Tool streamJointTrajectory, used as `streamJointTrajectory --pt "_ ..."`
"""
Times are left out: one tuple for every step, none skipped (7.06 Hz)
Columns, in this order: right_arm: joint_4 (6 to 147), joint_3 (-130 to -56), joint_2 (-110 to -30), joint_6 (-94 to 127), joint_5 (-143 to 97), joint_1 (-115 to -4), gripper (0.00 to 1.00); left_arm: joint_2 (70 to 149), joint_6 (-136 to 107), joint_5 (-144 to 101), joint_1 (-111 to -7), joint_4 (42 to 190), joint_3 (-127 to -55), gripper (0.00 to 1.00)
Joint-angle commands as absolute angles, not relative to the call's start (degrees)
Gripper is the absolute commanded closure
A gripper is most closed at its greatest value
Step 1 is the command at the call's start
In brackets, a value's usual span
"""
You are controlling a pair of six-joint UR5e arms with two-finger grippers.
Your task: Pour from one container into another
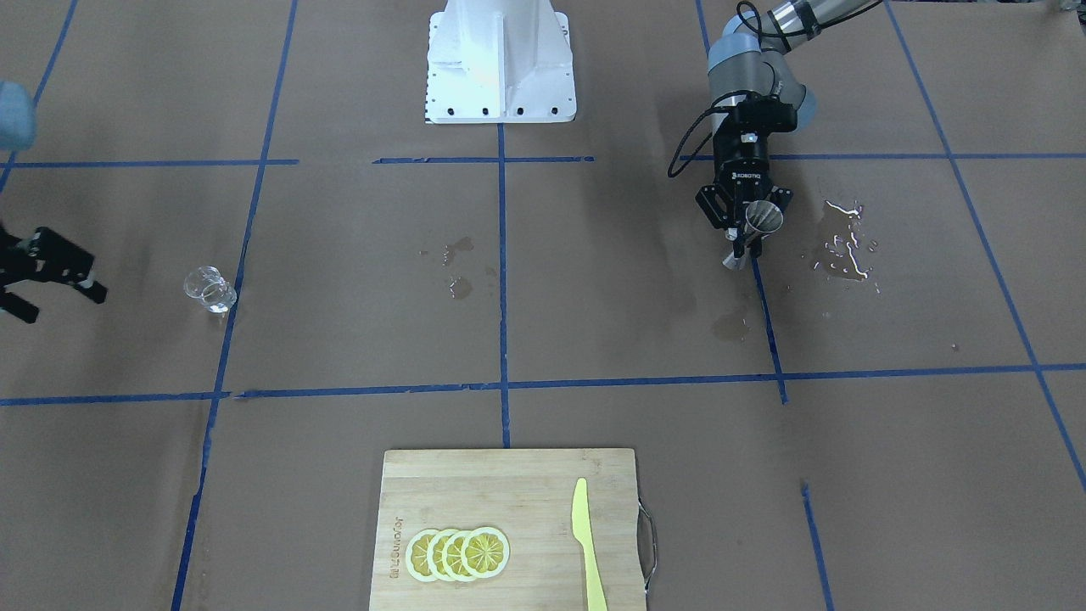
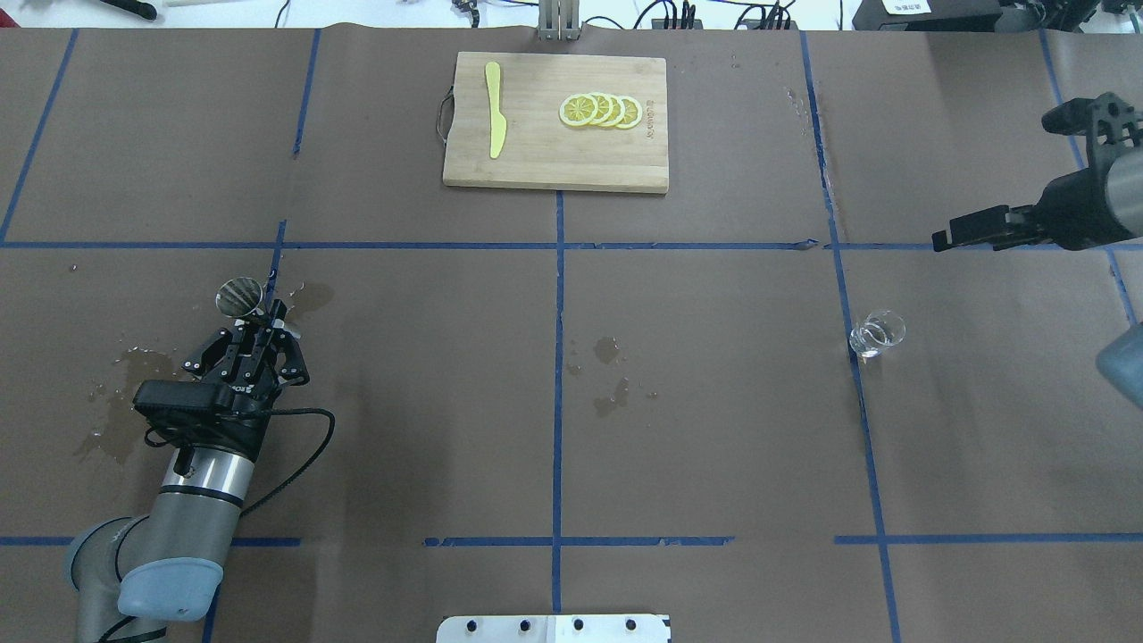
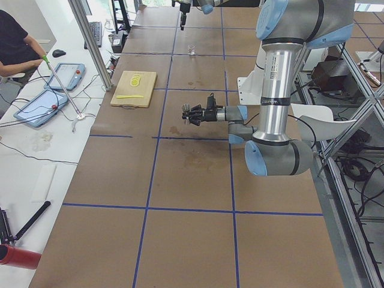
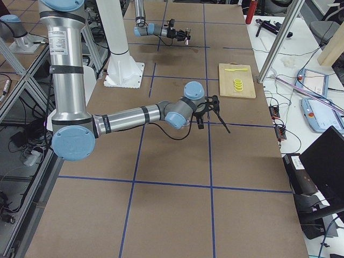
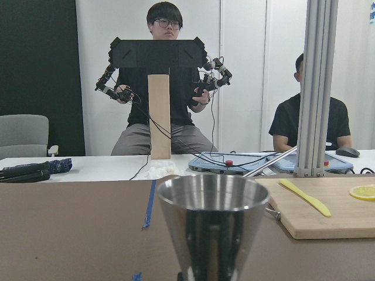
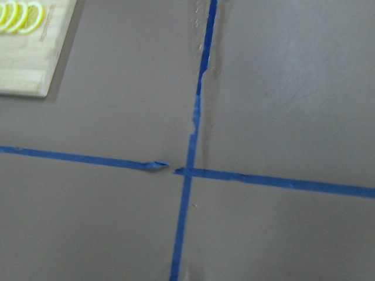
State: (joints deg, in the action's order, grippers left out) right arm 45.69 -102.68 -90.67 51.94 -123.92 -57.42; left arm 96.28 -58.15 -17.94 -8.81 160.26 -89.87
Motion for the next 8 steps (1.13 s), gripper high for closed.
streamJointTrajectory --pt "39.7 -113.9 -98.3 57.6 -95.6 -39.4 0.0 96.4 -58.4 -18.2 -8.8 160.3 -90.0 1.0" --pt "39.6 -116.8 -100.9 63.7 -88.8 -34.8 0.0 97.3 -58.5 -18.2 -8.8 161.3 -90.1 1.0" --pt "39.6 -118.4 -102.5 68.4 -78.2 -29.1 0.0 97.1 -58.6 -18.2 -8.9 161.4 -89.8 1.0" --pt "39.4 -118.4 -104.5 72.8 -57.1 -17.4 0.0 97.0 -58.6 -18.8 -8.9 161.5 -89.8 1.0" --pt "39.5 -116.6 -104.6 73.0 -35.7 -5.5 0.0 96.6 -58.6 -19.2 -8.9 161.5 -89.7 1.0" --pt "38.9 -110.5 -104.4 75.6 -25.0 -0.2 0.0 96.5 -58.6 -20.3 -8.9 164.2 -89.6 1.0" --pt "38.8 -106.0 -103.0 80.2 -19.4 1.7 0.0 96.6 -58.6 -20.3 -8.8 165.0 -89.0 1.0" --pt "38.3 -100.9 -100.1 80.9 -14.7 2.0 0.01 97.0 -58.6 -20.3 -8.8 165.1 -89.0 1.0"
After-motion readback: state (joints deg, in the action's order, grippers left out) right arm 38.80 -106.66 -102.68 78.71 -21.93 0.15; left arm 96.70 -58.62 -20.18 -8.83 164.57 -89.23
